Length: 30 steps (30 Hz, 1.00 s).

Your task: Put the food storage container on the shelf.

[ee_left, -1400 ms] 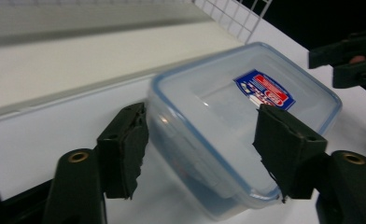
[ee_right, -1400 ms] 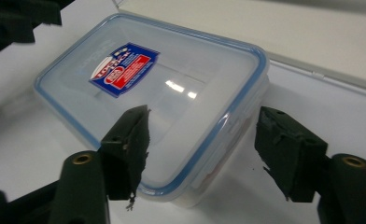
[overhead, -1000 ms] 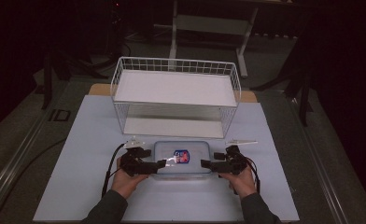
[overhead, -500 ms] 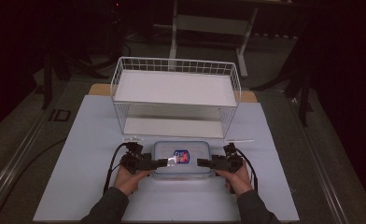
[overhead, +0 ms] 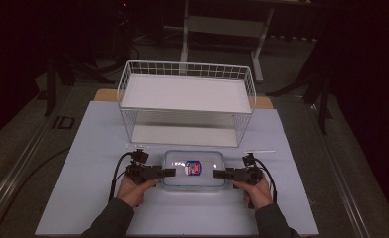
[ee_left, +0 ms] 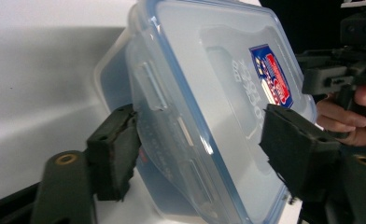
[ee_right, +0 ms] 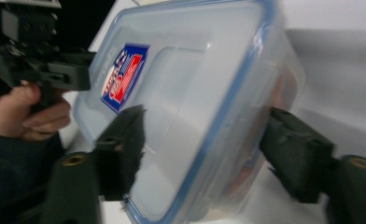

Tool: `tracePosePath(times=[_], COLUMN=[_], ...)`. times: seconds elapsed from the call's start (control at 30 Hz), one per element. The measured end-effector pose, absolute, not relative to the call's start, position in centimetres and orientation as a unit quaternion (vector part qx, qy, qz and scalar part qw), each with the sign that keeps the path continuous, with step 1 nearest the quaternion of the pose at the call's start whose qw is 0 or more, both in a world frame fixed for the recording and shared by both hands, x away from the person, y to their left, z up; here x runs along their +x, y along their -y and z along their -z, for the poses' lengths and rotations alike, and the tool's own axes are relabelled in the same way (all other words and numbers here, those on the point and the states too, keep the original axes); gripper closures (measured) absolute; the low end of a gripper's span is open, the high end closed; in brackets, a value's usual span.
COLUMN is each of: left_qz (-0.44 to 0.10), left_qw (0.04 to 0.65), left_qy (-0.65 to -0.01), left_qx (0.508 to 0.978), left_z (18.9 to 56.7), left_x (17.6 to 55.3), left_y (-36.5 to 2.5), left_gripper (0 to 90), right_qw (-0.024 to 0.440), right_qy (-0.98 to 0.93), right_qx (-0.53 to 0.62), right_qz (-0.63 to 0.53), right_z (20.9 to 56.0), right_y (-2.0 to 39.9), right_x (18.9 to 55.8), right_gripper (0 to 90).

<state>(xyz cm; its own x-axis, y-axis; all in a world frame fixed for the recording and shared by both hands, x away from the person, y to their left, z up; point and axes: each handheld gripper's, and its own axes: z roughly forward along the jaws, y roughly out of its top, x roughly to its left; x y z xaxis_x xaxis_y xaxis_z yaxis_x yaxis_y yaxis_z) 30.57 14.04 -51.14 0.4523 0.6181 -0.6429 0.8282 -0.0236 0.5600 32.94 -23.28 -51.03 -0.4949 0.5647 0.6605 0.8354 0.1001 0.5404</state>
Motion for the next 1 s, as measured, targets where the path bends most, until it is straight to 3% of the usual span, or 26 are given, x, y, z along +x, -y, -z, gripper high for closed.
tracePosePath(times=[0.33, 1.0], left_qz=[0.102, 0.066], left_qw=[0.503, 0.503], left_qy=[-0.483, -0.483], left_qx=[0.710, 0.714], left_z=[50.5, 50.2], left_x=[27.9, 26.2], left_y=[-15.1, -14.8], left_gripper=[47.8, 47.9], right_qw=[0.137, 0.105], right_qy=[0.733, 0.749], right_qx=[-0.454, -0.446], right_qz=[0.488, 0.479], right_z=[50.0, 49.3], right_y=[24.4, 24.0], right_x=[30.7, 28.9], right_gripper=[51.3, 51.6])
